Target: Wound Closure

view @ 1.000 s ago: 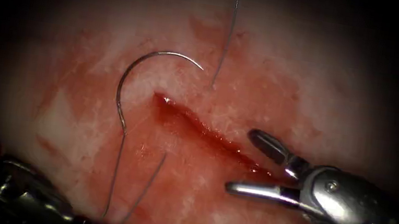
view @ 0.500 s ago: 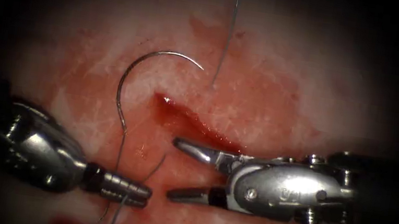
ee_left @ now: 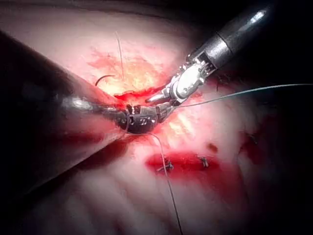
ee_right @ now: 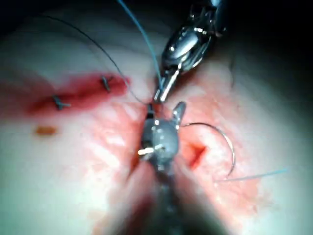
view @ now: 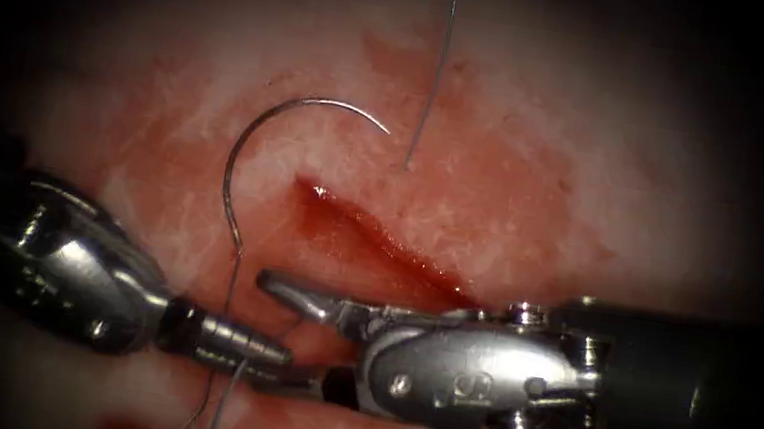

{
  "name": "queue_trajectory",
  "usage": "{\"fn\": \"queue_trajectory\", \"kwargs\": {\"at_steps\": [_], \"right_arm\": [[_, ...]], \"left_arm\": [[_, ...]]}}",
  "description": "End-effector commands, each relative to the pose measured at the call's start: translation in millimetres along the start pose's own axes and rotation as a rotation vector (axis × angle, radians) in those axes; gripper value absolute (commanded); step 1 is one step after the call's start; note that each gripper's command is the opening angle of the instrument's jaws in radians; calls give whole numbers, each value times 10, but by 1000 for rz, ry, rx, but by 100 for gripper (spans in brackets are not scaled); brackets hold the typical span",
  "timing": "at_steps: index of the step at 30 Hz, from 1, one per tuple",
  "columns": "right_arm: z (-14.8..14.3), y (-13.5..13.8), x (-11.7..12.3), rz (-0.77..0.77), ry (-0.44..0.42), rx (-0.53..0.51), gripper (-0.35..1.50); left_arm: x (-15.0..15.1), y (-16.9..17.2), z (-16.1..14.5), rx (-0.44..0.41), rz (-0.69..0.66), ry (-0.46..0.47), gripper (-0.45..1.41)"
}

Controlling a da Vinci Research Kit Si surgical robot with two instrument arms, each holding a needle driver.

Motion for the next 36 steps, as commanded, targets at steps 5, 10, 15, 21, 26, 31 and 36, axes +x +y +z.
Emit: {"fn": "queue_trajectory", "kwargs": {"at_steps": [5, 10, 15, 21, 26, 31, 36], "right_arm": [[2, -2, -5, 12, 56, 68, -35], [-1, 1, -2, 27, 80, 75, -35], [-2, 6, -4, 64, 61, 55, -35], [-7, 27, -28, 152, -25, -4, -35], [-13, 49, -47, 262, -60, -35, -35], [-14, 61, -69, 343, -87, -44, -35], [-10, 70, -86, 364, -133, -39, -35]], "left_arm": [[-2, 7, 7, -3, 0, 4, -35], [-3, 7, 6, -4, 0, 5, -35], [-7, 3, 4, -7, -12, 9, -27], [-2, -8, -1, -17, -127, 22, 68], [9, -11, -4, -13, -136, 19, 76], [13, -25, -16, 59, -137, 8, 77], [21, -40, -21, 132, -154, -18, 77]]}}
